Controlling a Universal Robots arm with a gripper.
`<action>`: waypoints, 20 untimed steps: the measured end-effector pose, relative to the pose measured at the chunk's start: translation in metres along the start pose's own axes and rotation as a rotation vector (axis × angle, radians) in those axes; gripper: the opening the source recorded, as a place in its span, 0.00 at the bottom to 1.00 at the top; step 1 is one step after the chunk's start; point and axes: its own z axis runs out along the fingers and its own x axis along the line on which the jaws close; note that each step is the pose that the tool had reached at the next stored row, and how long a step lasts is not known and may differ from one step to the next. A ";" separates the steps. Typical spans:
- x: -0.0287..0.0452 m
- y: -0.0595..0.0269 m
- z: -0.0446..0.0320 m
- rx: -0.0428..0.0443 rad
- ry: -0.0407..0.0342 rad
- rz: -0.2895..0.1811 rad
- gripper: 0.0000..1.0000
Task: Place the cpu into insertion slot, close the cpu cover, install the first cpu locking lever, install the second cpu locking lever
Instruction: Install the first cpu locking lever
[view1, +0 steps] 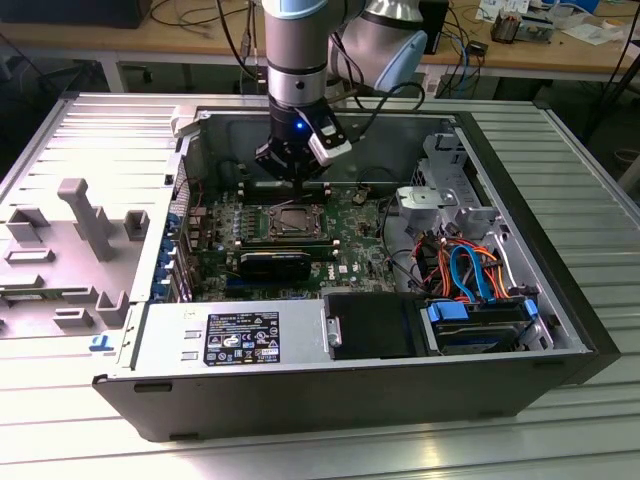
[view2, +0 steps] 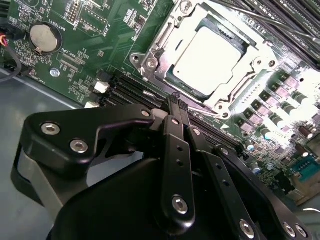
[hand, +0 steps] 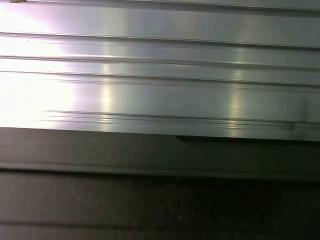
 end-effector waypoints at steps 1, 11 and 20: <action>-0.0003 0.0000 0.0004 0.0001 0.0000 0.000 0.11; -0.0050 0.0001 0.0062 0.0002 0.0001 0.000 0.11; -0.0090 0.0003 0.0115 0.0002 0.0000 0.000 0.11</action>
